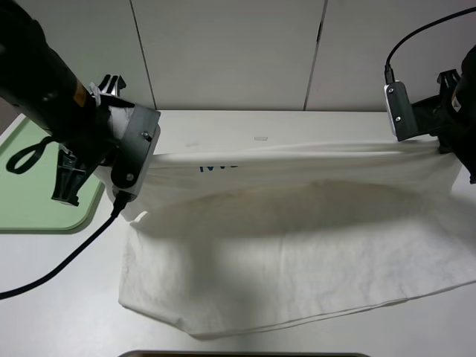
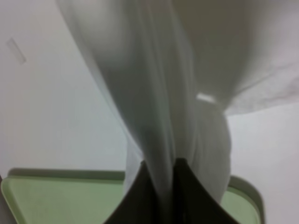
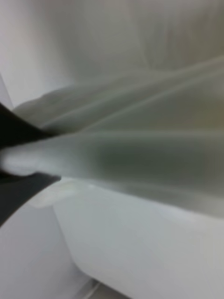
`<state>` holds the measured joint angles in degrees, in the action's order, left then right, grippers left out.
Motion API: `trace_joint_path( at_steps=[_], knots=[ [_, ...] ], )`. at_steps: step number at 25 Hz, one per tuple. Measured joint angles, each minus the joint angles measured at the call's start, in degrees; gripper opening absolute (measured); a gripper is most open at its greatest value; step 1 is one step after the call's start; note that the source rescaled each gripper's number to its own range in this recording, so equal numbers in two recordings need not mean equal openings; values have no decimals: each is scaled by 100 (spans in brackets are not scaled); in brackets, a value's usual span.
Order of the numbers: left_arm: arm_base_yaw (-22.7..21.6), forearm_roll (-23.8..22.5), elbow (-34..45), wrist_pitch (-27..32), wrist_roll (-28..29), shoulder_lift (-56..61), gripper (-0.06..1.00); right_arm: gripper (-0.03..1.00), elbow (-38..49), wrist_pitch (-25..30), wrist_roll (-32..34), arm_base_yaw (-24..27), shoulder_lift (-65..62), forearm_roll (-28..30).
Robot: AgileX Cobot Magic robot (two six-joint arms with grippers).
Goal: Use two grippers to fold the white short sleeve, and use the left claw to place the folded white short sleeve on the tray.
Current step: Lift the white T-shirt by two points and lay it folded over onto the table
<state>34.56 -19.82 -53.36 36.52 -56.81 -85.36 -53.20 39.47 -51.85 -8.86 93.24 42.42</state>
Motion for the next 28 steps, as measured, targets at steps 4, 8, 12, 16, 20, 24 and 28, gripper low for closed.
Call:
trace_joint_path(
  at_steps=[4, 8, 12, 16, 20, 24, 28],
  knots=[
    [5, 313, 0, 199, -161, 324, 1, 0, 0, 145, -186, 0, -477, -338],
    [5, 1060, 0, 548, -854, 429, 1, 0, 4, 279, -830, -47, -817, -927],
    [5, 1577, 0, 713, -1160, 429, 1, 0, 204, 367, -1201, -356, -880, -1134],
    [-2, 1737, 0, 984, -1342, 429, 1, 0, 535, 270, -1254, -548, -880, -1106],
    [181, 1749, 203, 1061, -1592, 439, 1, 0, 787, 260, -1259, -549, -880, -900],
    [519, 1755, 423, 1020, -1766, 441, 1, 0, 910, 254, -1259, -549, -880, -821],
    [671, 1760, 645, 871, -1821, 448, 1, 0, 1132, 259, -1281, -549, -884, -778]
  ],
)
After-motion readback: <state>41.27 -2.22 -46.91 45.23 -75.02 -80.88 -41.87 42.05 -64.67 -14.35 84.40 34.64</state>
